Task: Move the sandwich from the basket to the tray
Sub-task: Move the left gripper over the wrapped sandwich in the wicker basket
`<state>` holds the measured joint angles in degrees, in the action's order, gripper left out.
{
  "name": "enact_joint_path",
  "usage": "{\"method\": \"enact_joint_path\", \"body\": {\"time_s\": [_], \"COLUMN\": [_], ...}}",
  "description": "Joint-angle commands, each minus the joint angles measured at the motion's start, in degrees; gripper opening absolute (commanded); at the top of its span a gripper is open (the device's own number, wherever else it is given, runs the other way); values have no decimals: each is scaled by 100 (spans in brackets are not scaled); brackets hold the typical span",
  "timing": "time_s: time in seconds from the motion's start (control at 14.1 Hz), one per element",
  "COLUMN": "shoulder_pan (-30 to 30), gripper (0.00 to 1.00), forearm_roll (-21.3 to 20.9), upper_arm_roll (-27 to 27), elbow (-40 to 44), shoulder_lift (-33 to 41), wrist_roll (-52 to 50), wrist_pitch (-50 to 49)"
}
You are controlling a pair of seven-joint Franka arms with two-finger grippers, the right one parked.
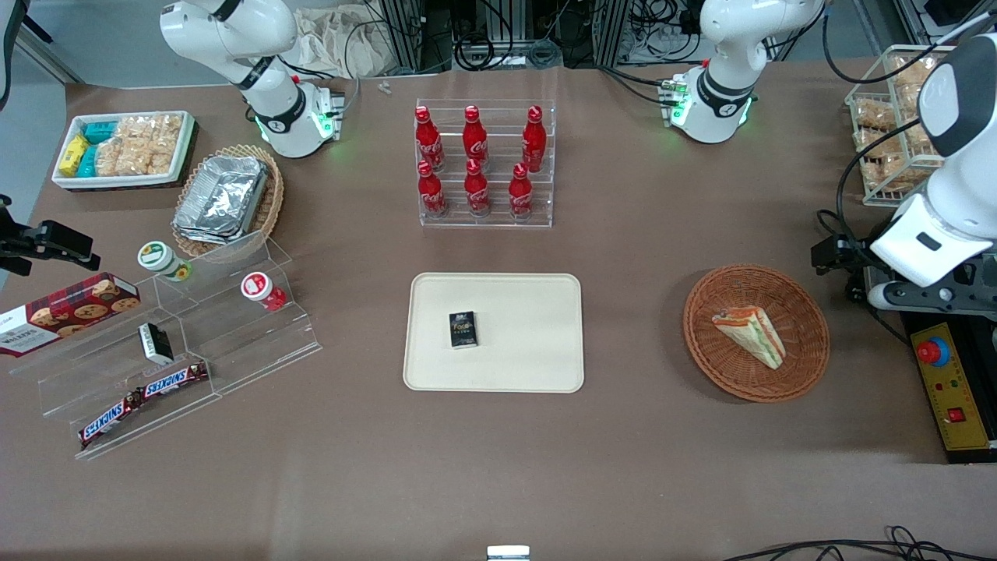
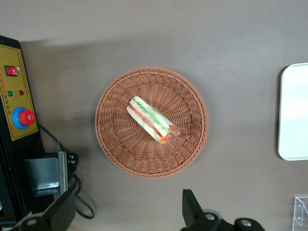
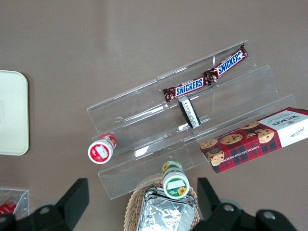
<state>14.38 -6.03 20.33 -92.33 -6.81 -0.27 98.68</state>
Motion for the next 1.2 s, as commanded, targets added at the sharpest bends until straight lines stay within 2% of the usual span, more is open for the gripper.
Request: {"method": "enact_joint_path", "body": {"time_s": [0.0,0.28,0.49,0.71,1.13], "shoulder_pan": [-49,-67,-49,-67,12], "gripper": [100,100,100,100,100], "forearm_roll": [-83,-4,224,111,-83], "upper_arm_roll": [6,15,15,24,-37], "elbow": [155,93,-1080,-2427,-2509], "shoulder_lift": [-101,-303,-128,39,-558], "wrist_roll": [-147,-886,-2445,-4275,-5114], "wrist_pitch": [-42,98,1369,3004,3439]}}
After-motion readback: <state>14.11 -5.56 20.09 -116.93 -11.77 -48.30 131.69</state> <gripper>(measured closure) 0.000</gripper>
